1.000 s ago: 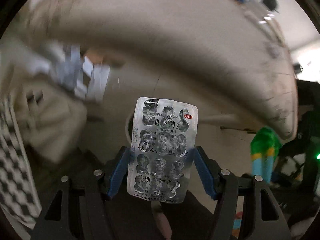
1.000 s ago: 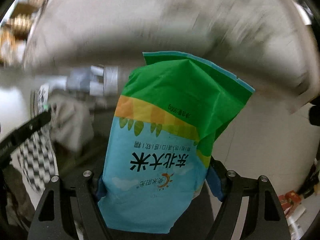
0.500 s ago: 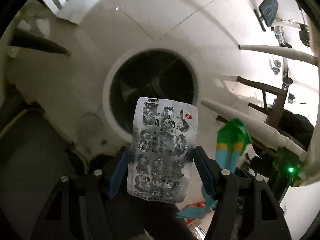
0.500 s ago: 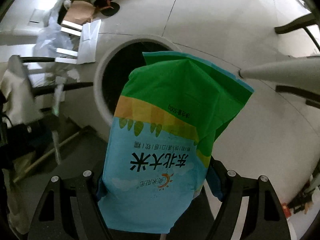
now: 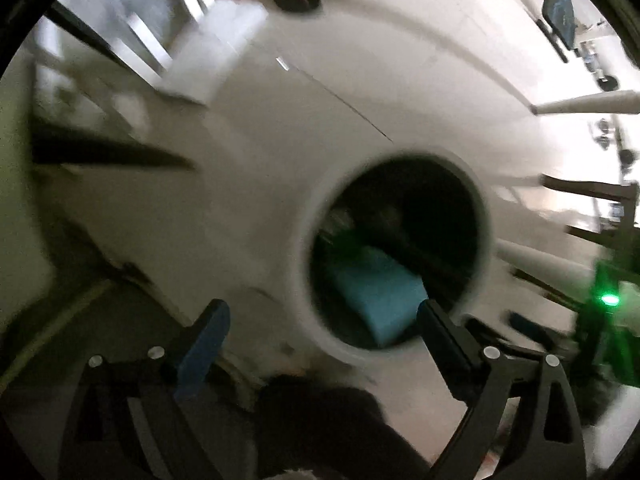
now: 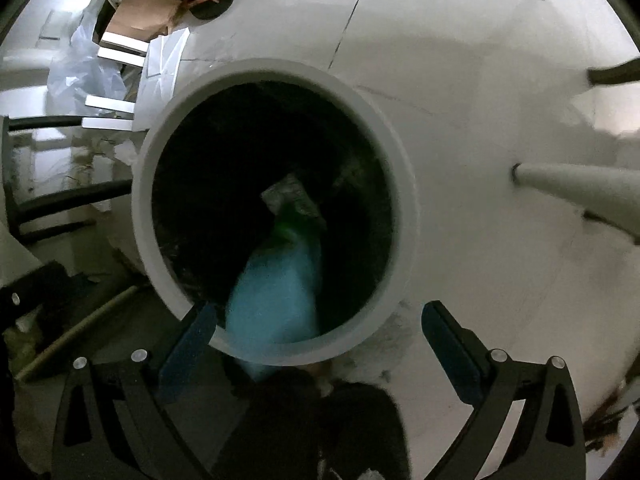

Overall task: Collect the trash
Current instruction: 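Carry both items over the floor bin and open both tools to drop them, then grasp the orange snack wrapper with the left tool while the right tool grasps the white medicine leaflet, then carry wrapper and leaflet over the bin and open both tools to drop them, then grasp the milk carton with the left tool while the right tool grasps a silver blister pack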

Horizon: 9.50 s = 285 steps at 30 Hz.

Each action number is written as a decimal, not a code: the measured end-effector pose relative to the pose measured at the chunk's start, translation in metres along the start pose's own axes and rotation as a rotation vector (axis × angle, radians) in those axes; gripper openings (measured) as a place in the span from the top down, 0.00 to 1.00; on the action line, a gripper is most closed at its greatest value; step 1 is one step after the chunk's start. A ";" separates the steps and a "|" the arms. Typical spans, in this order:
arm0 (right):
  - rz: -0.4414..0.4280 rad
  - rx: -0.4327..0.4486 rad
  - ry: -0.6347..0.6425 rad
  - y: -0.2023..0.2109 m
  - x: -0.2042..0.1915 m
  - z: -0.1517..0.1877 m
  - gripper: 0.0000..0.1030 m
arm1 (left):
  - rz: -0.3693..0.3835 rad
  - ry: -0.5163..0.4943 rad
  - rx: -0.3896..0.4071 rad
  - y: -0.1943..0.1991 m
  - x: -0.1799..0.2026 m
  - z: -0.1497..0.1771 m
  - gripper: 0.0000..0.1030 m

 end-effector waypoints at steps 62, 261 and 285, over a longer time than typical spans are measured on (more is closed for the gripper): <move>0.458 0.148 0.497 0.565 0.020 -0.192 0.00 | -0.255 -0.068 0.343 0.417 0.224 -0.184 0.07; -0.060 0.353 -0.310 0.598 0.167 -0.285 0.39 | -0.140 -0.316 0.214 0.396 0.333 -0.363 0.00; -0.085 0.355 -0.269 0.604 0.142 -0.263 0.37 | -0.187 -0.313 0.270 0.400 0.301 -0.326 0.13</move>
Point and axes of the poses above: each gripper's, at about its wrist camera, not at the fingertips, and y roughly against the way its jaws point, x to its right, z to its underside, the point moved 7 cm from there along -y, roughly the way its jaws point, and after that the axes turned 7 degrees about -y, right-handed, at the moved point
